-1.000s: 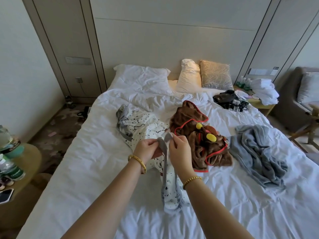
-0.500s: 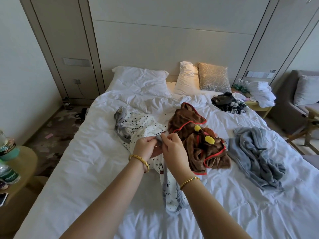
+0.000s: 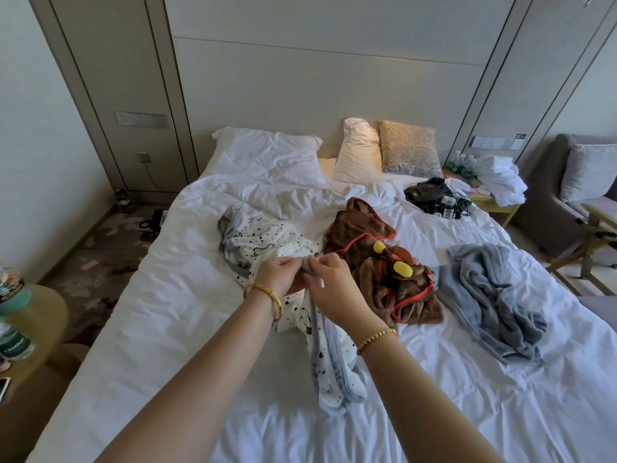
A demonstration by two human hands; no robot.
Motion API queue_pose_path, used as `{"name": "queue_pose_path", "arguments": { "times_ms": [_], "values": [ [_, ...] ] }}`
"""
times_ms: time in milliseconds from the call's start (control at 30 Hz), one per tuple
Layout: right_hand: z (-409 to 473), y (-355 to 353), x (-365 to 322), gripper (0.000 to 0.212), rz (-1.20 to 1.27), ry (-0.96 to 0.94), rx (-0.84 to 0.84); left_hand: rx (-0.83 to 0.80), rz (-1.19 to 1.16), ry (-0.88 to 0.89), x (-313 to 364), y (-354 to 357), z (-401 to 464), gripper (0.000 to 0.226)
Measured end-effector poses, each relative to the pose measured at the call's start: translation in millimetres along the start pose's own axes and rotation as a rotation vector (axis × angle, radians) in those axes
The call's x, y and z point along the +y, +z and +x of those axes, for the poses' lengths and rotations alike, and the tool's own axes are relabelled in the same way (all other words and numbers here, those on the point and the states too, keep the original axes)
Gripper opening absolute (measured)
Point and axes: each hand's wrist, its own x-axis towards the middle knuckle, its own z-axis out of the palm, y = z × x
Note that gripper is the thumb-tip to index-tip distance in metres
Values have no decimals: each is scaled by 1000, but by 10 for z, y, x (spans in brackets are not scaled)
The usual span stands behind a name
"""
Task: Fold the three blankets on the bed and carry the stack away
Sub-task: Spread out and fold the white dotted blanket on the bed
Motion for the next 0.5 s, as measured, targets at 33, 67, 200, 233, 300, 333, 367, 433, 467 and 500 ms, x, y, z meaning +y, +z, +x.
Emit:
{"name": "queue_pose_path", "arguments": {
  "times_ms": [33,67,200,233,300,333,367,433,467,500],
  "values": [
    [-4,21,-22,35,10,35,-13,21,-4,6,6,13,4,26],
    [-11,47,-47,40,24,82,-31,48,-6,15,11,26,11,28],
    [-113,231,-65,51,214,344,-3,77,-107,33,70,91,20,22],
    [-152,276,-49,35,280,411,64,57,-144,39,96,102,6,23],
    [-223,324,-19,12,381,526,171,42,-199,59,155,89,-22,27],
    [-238,320,1,9,404,542,209,52,-234,68,187,64,-34,28],
    [-238,302,22,8,389,529,239,72,-282,66,215,30,-41,27],
    [-198,247,52,6,258,422,289,117,-403,24,267,-57,-45,22],
    [-168,230,51,12,182,345,312,132,-459,-3,287,-98,-44,19],
    [-132,225,32,18,110,266,335,134,-498,-23,313,-126,-45,17]
  ]
}}
